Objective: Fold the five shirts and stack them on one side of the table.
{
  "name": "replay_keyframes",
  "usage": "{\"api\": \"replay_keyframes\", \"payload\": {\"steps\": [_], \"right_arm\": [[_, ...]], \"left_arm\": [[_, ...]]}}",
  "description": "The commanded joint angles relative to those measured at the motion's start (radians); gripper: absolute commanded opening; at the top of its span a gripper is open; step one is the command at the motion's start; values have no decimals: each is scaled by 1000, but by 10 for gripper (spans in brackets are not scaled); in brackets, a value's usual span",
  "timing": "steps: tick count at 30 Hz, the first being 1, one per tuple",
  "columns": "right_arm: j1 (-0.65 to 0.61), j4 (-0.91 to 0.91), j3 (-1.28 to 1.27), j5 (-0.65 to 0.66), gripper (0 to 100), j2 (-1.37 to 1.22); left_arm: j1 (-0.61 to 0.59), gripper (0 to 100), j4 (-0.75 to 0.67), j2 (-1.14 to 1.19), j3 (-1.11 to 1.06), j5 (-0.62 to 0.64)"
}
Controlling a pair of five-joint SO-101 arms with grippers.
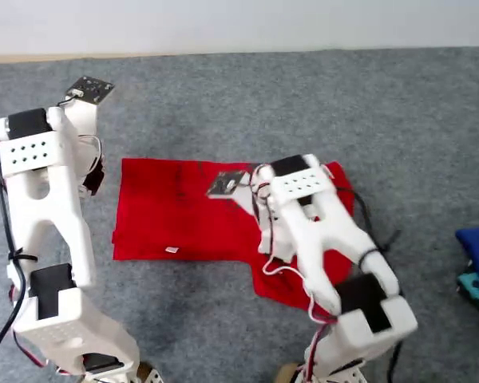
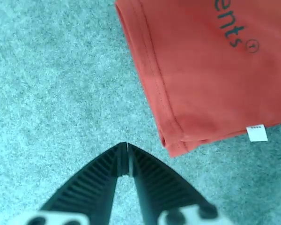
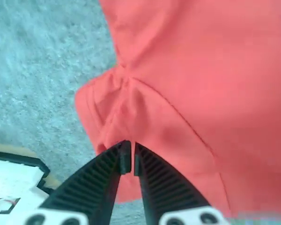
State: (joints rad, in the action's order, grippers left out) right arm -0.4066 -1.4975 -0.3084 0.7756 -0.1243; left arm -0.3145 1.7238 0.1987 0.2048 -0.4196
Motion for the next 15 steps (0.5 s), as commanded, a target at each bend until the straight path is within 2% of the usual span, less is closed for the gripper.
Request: {"api": "replay_keyframes", "payload": {"steps": [1, 7, 15], "right_arm": [[-93, -15, 41, -57, 10, -25], [-194, -96, 64, -103, 10, -15], [-145, -291, 292, -120, 10, 176]], "left_arm": [[-26, 3, 12, -54, 30, 8], [-80, 3, 14, -57, 31, 8], [-91, 3, 18, -58, 33, 9]]}}
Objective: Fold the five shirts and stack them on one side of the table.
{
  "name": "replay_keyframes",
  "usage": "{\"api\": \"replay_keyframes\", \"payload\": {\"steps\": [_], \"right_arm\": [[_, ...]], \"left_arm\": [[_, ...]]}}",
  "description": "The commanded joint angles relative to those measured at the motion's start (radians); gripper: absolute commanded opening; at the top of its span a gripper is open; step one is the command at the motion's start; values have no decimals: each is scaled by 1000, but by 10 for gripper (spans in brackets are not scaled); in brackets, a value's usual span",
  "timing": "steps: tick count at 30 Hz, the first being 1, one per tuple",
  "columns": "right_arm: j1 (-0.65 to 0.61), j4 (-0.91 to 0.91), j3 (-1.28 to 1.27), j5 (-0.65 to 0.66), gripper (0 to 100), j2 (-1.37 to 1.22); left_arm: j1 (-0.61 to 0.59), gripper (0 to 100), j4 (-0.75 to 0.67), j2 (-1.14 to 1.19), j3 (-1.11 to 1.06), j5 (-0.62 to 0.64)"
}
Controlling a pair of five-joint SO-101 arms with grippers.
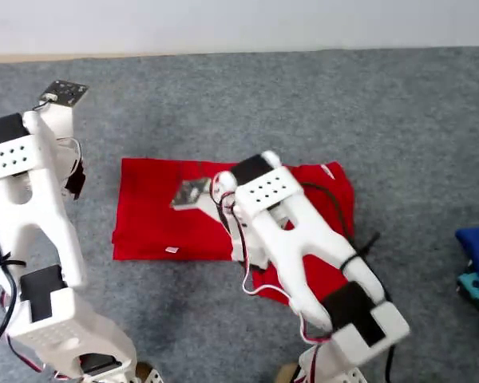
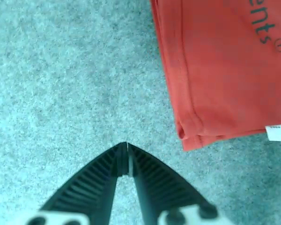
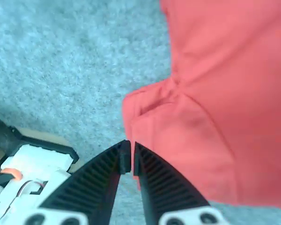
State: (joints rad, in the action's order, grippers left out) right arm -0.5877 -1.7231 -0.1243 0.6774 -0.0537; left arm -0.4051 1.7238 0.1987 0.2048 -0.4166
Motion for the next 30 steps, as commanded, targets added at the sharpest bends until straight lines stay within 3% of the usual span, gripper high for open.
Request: {"api": "replay_keyframes", "payload": {"steps": [1, 6, 14, 18, 24, 30], "right_arm": [[56, -73, 129, -34, 10, 139], [240, -71, 140, -135, 10, 369], [561, -71, 97, -253, 11, 685], [700, -71, 54, -305, 12, 834], [943, -62, 43, -316, 17, 1004], [1205, -62, 43, -318, 87, 1081]], "left_arm": [[3, 3, 18, -63, 33, 6], [83, 3, 18, -124, 33, 6], [393, 3, 12, -210, 33, 9], [563, 3, 6, -203, 33, 144], [778, 3, -63, -167, 33, 219], [944, 3, -83, -126, 33, 232]]}}
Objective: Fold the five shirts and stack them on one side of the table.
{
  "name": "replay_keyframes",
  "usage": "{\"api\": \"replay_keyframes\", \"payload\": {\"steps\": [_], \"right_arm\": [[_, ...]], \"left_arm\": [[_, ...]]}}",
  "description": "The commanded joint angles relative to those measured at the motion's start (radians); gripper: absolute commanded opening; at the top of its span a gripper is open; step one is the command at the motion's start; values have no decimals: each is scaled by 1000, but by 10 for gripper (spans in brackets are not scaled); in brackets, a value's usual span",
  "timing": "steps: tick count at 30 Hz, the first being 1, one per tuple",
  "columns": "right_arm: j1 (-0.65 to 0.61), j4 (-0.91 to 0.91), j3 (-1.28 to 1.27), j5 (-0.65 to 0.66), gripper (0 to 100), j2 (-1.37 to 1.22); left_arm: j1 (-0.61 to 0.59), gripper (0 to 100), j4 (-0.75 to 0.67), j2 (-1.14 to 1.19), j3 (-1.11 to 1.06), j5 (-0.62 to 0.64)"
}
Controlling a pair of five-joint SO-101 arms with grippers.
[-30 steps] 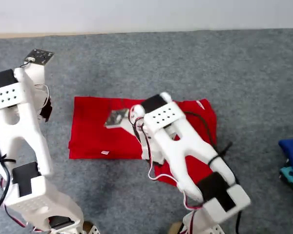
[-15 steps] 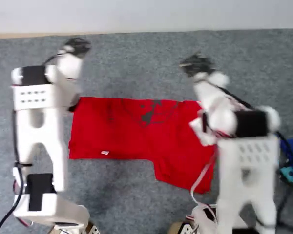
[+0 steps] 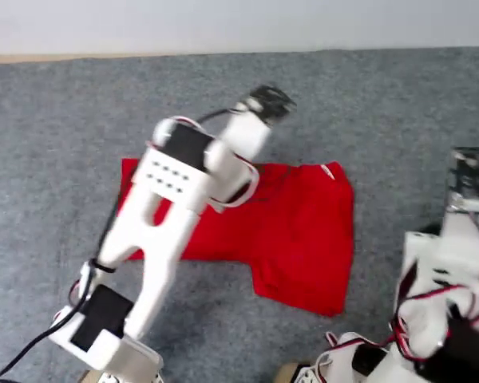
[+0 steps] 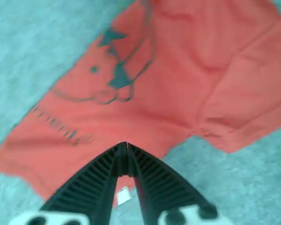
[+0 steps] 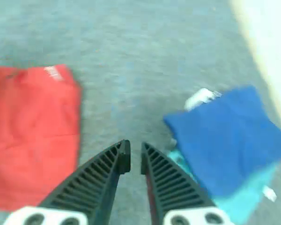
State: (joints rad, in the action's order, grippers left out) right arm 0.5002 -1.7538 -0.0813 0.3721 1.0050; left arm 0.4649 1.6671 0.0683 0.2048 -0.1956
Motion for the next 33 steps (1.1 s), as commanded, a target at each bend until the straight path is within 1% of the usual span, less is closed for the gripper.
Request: {"api": "replay_keyframes", "payload": {"steps": [1, 2, 5, 8, 10, 13, 15, 18, 22, 25, 27, 31, 33], "right_arm": [[150, -31, 0, -12, 85, 22], [174, -31, -3, -12, 80, 22], [180, 10, -78, -12, 63, 21], [180, 139, -206, -12, 40, -15], [160, 226, -258, -12, 35, -61], [58, 297, -270, -12, 35, -156], [-35, 335, -267, -12, 35, -228], [-154, 401, -264, -12, 35, -343], [-255, 515, -262, -12, 36, -473], [-302, 584, -262, -17, 38, -556], [-321, 608, -247, -51, 66, -605], [-329, 607, -163, -132, 182, -714], [-329, 604, -115, -143, 180, -757]], "left_arm": [[87, 3, -38, 15, 33, 11], [95, 3, -49, 26, 33, 12], [92, 3, -77, 43, 33, 14], [51, 3, -78, 43, 33, 40], [-11, 3, -78, 41, 33, 44], [-129, 3, -78, 43, 33, 44], [-209, 3, -80, 51, 33, 44], [-310, 3, -126, 52, 22, 44], [-373, 3, -215, 69, -35, 40], [-397, 3, -253, 153, -61, 40], [-416, 3, -275, 229, -61, 40], [-470, 4, -334, 359, -61, 40], [-489, 4, -351, 405, -56, 40]]}}
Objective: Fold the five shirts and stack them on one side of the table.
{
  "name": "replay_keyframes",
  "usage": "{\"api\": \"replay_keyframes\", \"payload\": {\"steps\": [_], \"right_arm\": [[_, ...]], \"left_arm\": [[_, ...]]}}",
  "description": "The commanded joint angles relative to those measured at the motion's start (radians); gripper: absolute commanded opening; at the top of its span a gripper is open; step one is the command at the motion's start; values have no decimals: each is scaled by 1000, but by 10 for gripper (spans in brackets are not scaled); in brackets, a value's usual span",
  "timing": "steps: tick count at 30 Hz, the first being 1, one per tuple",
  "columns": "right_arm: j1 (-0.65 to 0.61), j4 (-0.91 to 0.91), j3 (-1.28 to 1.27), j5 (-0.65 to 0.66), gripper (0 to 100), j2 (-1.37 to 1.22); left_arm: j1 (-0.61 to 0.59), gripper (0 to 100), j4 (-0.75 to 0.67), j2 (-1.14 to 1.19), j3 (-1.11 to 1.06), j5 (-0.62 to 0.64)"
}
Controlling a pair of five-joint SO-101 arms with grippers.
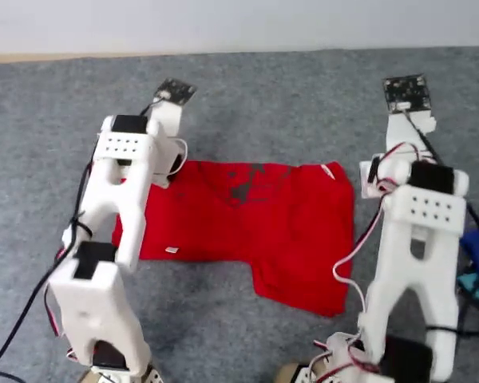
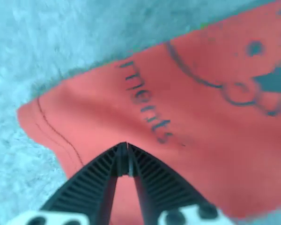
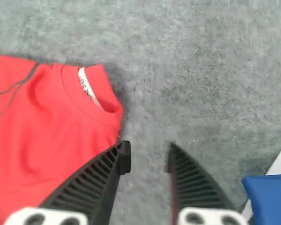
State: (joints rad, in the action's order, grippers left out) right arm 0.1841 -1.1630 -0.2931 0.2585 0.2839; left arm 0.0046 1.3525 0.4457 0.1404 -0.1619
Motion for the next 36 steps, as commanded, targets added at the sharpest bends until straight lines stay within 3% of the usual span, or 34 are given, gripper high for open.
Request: {"api": "replay_keyframes", "payload": {"steps": [1, 8, 20, 36], "right_arm": [[-15, 1, 123, -26, 167, -58], [-56, -53, 270, -31, 102, -182], [-147, -176, 480, -144, 266, -473], [-196, -369, 842, -144, 267, -796]], "left_arm": [[-35, 4, -34, 54, 24, 6], [-43, 4, 9, 192, 136, -8], [-43, 4, 55, 249, 216, -3], [-43, 3, 54, 249, 214, -3]]}}
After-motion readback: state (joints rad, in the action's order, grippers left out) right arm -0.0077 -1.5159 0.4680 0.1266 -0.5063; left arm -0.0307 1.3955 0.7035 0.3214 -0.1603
